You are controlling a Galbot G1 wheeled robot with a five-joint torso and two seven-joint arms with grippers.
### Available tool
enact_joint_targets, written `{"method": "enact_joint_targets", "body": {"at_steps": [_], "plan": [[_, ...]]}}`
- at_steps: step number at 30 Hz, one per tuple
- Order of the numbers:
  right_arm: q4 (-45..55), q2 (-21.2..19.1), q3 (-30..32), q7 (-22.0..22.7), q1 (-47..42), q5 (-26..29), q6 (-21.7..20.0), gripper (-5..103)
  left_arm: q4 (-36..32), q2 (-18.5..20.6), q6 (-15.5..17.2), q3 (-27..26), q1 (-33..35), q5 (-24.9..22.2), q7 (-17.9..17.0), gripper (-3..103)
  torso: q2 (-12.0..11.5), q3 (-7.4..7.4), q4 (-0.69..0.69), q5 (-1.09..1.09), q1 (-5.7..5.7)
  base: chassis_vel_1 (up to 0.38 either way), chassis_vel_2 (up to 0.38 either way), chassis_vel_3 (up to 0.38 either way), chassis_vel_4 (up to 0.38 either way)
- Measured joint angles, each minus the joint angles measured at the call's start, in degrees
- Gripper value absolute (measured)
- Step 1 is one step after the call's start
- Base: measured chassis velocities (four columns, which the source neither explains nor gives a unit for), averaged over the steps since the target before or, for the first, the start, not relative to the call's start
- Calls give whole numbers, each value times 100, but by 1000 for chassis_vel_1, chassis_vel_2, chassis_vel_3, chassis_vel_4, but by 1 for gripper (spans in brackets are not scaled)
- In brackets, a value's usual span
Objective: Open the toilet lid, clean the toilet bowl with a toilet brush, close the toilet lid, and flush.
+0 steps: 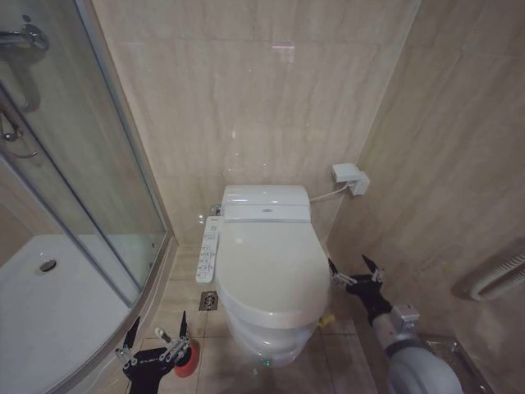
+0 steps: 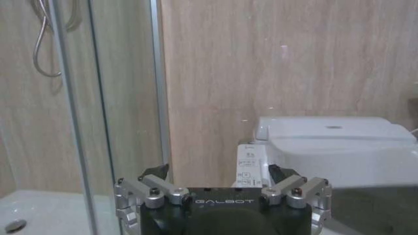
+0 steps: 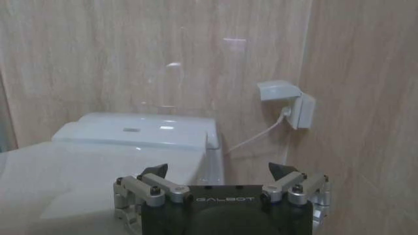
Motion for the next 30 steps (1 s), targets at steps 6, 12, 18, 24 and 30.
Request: {"method": "enact_joint_targets", "body": {"at_steps": [6,12,18,24,30], "plan": [[336,95,246,121,-419,295,113,100,0,0,0,0,0,0,0,99,0,0,-2,-1,0,0,0,0,0],[442,124,494,77,-808,328,468,100,0,0,0,0,0,0,0,99,0,0,-3,-1,0,0,0,0,0],[477,-59,1191,57,-1110,630,593,100,0,0,0,0,0,0,0,99,0,0,-3,-1,0,0,0,0,0],[475,-90,1324,82,-1325,827,726,100,0,0,0,0,0,0,0,99,0,0,-4,0,0,0,0,0,0],[531,-62,926,103,-1336,696,893,100,0,0,0,0,0,0,0,99,-1,1,-4,0,0,0,0,0,0]]}}
